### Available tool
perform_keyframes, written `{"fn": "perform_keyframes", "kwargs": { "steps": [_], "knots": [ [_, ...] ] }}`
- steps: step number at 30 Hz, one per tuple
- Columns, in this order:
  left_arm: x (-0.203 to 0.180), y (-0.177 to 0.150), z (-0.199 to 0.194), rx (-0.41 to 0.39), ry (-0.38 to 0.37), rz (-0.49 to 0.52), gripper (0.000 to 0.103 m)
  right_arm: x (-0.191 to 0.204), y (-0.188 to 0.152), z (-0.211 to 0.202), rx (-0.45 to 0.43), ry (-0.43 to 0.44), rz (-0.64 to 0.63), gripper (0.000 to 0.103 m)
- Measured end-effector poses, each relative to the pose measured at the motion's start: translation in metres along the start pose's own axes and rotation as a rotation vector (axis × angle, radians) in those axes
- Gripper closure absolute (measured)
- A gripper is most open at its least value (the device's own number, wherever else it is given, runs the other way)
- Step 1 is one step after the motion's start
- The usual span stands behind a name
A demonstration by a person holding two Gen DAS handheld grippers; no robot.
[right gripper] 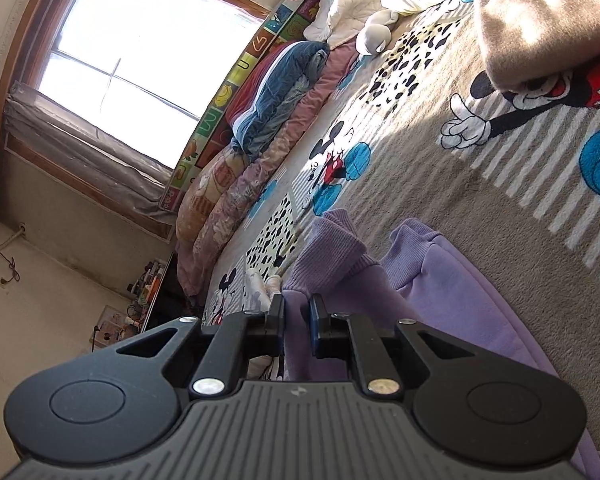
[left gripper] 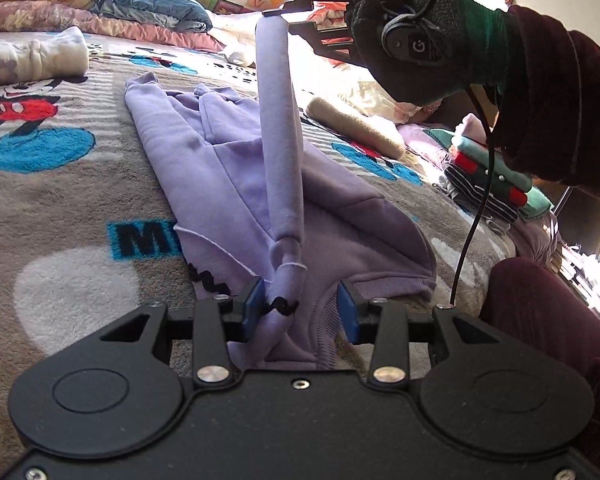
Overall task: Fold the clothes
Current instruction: 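Lay the lifted half onto the hem with the right gripper while the left gripper holds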
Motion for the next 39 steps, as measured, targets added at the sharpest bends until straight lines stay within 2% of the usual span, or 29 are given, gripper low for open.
{"fn": "perform_keyframes", "kwargs": {
  "steps": [10, 20, 26, 28, 33, 35, 39],
  "knots": [
    [0.012, 0.003, -0.001, 0.000, -0.083, -0.148, 0.065, 0.011, -0.030, 0.053, 0.068, -0.079, -0.117, 0.089],
    [0.020, 0.005, -0.001, -0.001, -0.126, -0.220, 0.065, 0.003, -0.053, 0.095, 0.115, -0.204, -0.223, 0.089],
    [0.032, 0.004, 0.000, -0.011, -0.174, -0.330, 0.065, -0.008, -0.060, 0.117, 0.152, -0.282, -0.274, 0.088],
    [0.034, 0.004, 0.000, -0.012, -0.188, -0.358, 0.065, -0.012, -0.065, 0.127, 0.190, -0.306, -0.309, 0.086],
    [0.037, 0.003, 0.001, -0.012, -0.205, -0.396, 0.065, 0.004, -0.052, 0.122, 0.165, -0.224, -0.333, 0.077],
    [0.039, 0.003, 0.000, -0.012, -0.209, -0.405, 0.065, 0.019, -0.042, 0.112, 0.146, -0.181, -0.386, 0.065],
    [0.039, 0.003, -0.001, -0.018, -0.213, -0.423, 0.064, 0.039, -0.038, 0.074, 0.161, -0.101, -0.512, 0.065]
  ]
}}
Point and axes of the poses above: each gripper's, at about its wrist camera, not at the fingertips, and z roughly the way its jaws point, x to its left, y to its top, the point moved 9 cm from there along z, roughly the way its jaws point, and after that the axes turned 7 degrees about z, right-handed, at the moved point
